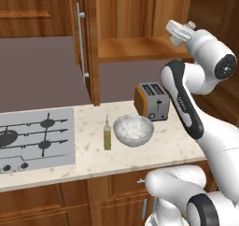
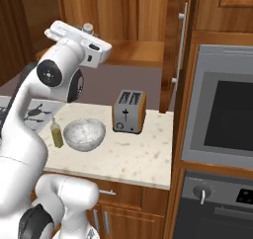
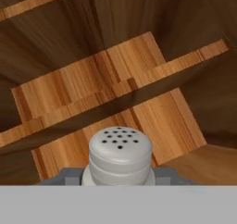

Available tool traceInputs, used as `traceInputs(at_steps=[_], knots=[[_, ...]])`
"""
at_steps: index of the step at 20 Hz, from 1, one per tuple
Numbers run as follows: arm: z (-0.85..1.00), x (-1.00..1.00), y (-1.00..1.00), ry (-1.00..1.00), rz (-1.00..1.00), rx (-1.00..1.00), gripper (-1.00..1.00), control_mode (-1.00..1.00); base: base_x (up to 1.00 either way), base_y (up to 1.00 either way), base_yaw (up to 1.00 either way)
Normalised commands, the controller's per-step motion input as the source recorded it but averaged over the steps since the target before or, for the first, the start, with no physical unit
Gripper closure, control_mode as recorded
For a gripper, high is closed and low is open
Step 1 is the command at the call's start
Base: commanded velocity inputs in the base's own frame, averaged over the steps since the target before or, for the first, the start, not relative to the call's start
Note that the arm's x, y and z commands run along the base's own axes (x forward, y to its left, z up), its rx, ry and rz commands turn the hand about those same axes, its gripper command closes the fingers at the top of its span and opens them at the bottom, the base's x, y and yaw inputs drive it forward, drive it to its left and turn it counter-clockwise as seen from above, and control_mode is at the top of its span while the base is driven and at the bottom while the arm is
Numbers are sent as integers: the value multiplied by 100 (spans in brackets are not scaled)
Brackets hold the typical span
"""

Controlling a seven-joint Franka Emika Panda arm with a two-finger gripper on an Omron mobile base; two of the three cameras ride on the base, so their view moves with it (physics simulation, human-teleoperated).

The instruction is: Retrieve the bottle and the shaker from the cabinet and place them next to the mixing bowl on the counter. Then add garlic from the fridge to the mixing bowl.

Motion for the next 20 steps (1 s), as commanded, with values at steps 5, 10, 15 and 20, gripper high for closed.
traceInputs(at_steps=[5, 10, 15, 20], knots=[[-6, -84, 36, 1, -22, -11, 100, -100, 0, 0, 0], [-3, -67, 33, 12, -27, -15, 100, -100, 0, 0, 0], [-23, -83, 13, 4, -21, -7, 100, -100, 0, 0, 0], [-45, -96, 0, 0, -14, 0, 100, -100, 0, 0, 0]])
